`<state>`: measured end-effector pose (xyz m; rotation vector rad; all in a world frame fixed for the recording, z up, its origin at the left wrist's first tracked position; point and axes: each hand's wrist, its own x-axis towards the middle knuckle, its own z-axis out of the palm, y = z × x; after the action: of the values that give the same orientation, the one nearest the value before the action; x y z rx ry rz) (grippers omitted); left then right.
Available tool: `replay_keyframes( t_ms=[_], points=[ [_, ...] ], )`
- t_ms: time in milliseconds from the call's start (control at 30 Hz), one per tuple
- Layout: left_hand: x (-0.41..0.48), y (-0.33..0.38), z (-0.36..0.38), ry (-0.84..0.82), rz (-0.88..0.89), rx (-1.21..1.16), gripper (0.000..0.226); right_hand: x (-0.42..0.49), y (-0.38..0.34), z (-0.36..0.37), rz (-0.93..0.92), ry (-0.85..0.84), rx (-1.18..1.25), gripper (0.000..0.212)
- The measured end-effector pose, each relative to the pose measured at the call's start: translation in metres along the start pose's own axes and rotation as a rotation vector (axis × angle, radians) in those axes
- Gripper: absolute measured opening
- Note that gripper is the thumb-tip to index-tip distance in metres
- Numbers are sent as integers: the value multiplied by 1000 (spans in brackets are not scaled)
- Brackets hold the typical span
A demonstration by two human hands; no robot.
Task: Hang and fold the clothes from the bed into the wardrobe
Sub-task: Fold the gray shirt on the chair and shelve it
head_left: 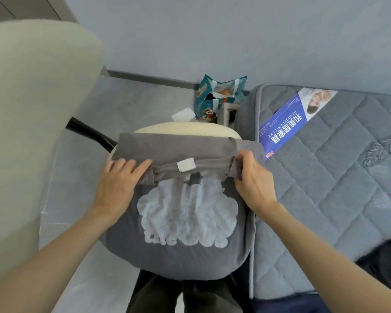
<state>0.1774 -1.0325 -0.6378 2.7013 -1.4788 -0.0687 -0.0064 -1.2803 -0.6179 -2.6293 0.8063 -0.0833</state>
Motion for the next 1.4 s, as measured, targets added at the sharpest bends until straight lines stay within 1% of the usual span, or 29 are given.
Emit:
replay_keyframes(
  t_ms=[67,133,200,267,333,367,400,433,467,500,567,633,700,733,767,833,900,967,1000,1033,1067,1100,1133,1200,1267,1333,1400],
  points=[
    [-23,3,6,-108,63,2,73,-35,8,12,23,-179,-19,45],
    [-40,4,13,-292,112,73,86,-60,13,25,27,-373,-34,40],
    [-50,3,22,-504,135,191,94,-77,13,35,-46,-540,-117,33],
    [-54,3,26,-658,169,242,92,-87,9,39,-84,-663,-155,35],
    [-57,1,24,-740,216,242,88,-93,4,40,-60,-755,-122,41],
    [-61,-1,23,-791,269,248,82,-94,1,39,-39,-797,-109,42],
    [-65,-3,22,-826,348,255,70,-93,-2,37,-7,-824,-91,40],
    [-69,-5,22,-828,417,246,55,-92,-6,34,33,-822,-60,36],
    [-74,-5,20,-807,449,217,42,-90,-10,32,67,-780,-27,30],
    [-75,-4,19,-770,440,148,39,-87,-13,31,81,-697,-9,27],
    [-69,5,15,-662,348,-32,48,-80,-16,31,57,-457,-24,22],
    [-55,17,13,-494,232,-202,45,-71,-14,32,102,-207,2,22],
    [-35,33,14,-333,176,-321,32,-59,-12,32,248,1,57,26],
    [-24,43,15,-304,151,-355,32,-51,-9,33,333,68,77,27],
    [-13,53,18,-305,125,-368,36,-43,-7,34,424,106,89,30],
    [9,75,25,-344,62,-351,45,-26,1,37,629,126,127,35],
    [29,96,35,-388,7,-340,50,-8,11,37,841,83,250,39],
    [45,115,47,-447,-31,-328,54,9,24,36,1007,-60,407,45],
    [50,121,54,-480,-52,-316,56,16,31,35,1053,-129,485,47],
    [54,125,61,-510,-74,-302,58,20,37,34,1075,-160,561,44],
    [56,127,67,-535,-95,-288,60,22,42,35,1079,-156,623,34],
    [56,126,72,-553,-113,-273,61,22,45,37,1068,-111,668,24],
    [56,124,77,-567,-131,-261,62,19,48,39,1038,-34,673,18],
    [53,117,83,-583,-176,-254,63,6,51,45,940,123,602,17],
    [51,110,85,-597,-204,-248,65,-8,53,51,851,204,547,15],
    [52,104,85,-625,-205,-246,65,-14,55,57,788,180,483,11],
    [55,100,83,-657,-206,-260,63,-12,57,61,662,64,263,8]
  ],
)
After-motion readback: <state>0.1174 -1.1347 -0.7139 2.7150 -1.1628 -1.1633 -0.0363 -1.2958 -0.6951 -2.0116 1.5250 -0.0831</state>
